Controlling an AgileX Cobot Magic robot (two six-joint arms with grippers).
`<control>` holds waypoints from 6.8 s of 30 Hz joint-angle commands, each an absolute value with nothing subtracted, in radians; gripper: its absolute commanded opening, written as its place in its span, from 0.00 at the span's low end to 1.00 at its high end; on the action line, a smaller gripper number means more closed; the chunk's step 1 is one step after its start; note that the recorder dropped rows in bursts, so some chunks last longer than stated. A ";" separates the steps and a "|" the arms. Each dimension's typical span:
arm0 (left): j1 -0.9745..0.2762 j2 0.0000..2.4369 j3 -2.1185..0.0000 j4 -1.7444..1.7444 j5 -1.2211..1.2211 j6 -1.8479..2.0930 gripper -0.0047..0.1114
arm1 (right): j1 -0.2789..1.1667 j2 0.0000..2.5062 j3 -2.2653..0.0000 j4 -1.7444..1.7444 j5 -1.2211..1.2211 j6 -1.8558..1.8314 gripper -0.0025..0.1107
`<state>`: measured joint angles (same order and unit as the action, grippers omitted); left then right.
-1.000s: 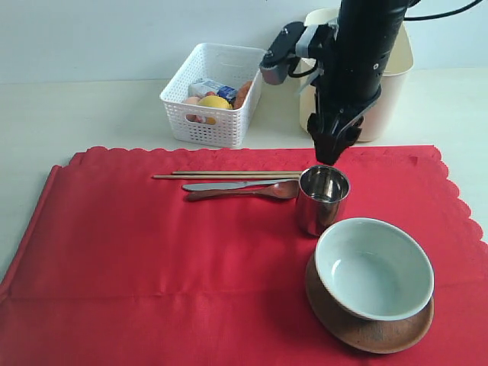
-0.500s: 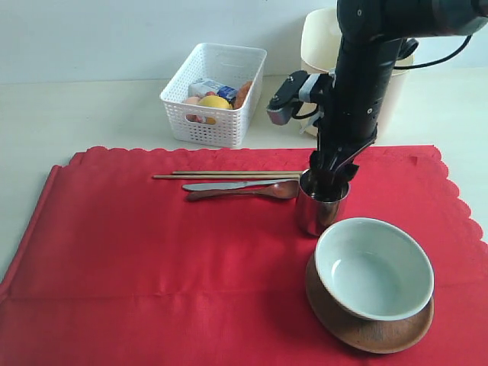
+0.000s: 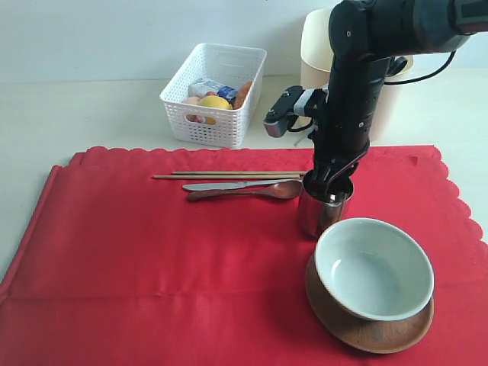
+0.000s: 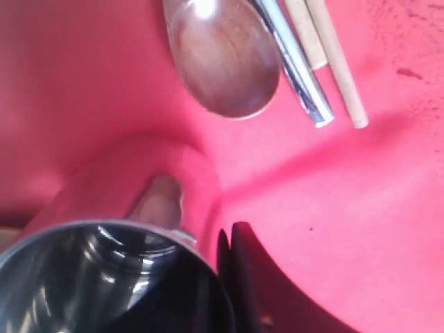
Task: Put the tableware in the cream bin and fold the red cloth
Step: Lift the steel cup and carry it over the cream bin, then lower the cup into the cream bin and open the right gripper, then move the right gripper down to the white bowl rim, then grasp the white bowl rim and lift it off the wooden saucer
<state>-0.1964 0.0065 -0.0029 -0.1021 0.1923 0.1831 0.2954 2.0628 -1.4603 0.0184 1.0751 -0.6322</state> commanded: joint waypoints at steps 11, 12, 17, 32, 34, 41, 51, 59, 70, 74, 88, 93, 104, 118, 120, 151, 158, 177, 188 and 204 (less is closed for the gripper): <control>-0.202 0.000 0.000 -0.103 0.191 0.179 0.05 | 0.291 2.053 -1.481 0.028 1.088 -0.626 0.02; -0.202 0.000 0.000 -0.103 0.191 0.179 0.05 | 0.291 2.049 -1.485 0.028 1.093 -0.626 0.02; -0.202 0.000 0.000 -0.103 0.191 0.179 0.05 | 0.291 2.010 -1.514 0.035 1.103 -0.623 0.02; -0.202 0.000 0.000 -0.103 0.191 0.179 0.05 | 0.282 1.832 -1.669 0.066 1.017 -0.556 0.02; -0.202 0.000 0.000 -0.103 0.191 0.179 0.05 | 0.273 1.821 -1.679 0.053 0.973 -0.521 0.02; -0.202 0.000 0.000 -0.103 0.191 0.181 0.05 | 0.198 1.816 -1.682 -0.040 0.797 -0.308 0.02; -0.202 0.000 0.000 -0.103 0.191 0.179 0.05 | 0.090 1.838 -1.682 -0.113 0.674 -0.170 0.02; -0.202 0.000 0.000 -0.103 0.191 0.181 0.05 | 0.040 1.929 -1.682 -0.136 0.657 -0.060 0.02; -0.202 0.000 0.000 -0.103 0.191 0.179 0.05 | 0.035 2.041 -1.682 -0.407 0.663 0.211 0.03; -0.202 0.000 0.000 -0.103 0.191 0.179 0.05 | 0.035 2.058 -1.682 -0.407 0.665 0.211 0.14; -0.202 0.000 0.000 -0.103 0.191 0.179 0.05 | 0.035 2.077 -1.682 -0.398 0.665 0.214 0.46; -0.202 0.000 0.000 -0.103 0.191 0.179 0.05 | 0.035 2.075 -1.682 -0.358 0.703 0.214 0.46; -0.202 0.000 0.000 -0.103 0.191 0.181 0.05 | 0.035 1.985 -1.682 -0.356 0.797 0.210 0.46; -0.202 0.000 0.000 -0.103 0.191 0.181 0.05 | 0.035 1.808 -1.682 -0.286 1.002 0.108 0.46; -0.202 0.000 0.000 -0.103 0.191 0.181 0.05 | 0.035 1.792 -1.682 -0.257 1.036 0.067 0.46; -0.202 0.000 0.000 -0.103 0.191 0.179 0.05 | 0.035 1.757 -1.375 0.210 1.221 -0.383 0.46; -0.202 0.000 0.000 -0.103 0.191 0.182 0.05 | 0.035 1.757 -1.224 0.288 1.186 -0.544 0.46; -0.202 0.000 0.000 -0.103 0.191 0.180 0.05 | 0.035 1.777 -1.043 0.350 1.051 -0.827 0.46; -0.202 0.000 0.000 -0.103 0.191 0.180 0.05 | 0.035 1.873 -1.043 0.350 1.050 -0.855 0.35; -0.202 0.000 0.000 -0.103 0.191 0.181 0.05 | 0.035 1.873 -1.045 0.348 1.077 -0.853 0.02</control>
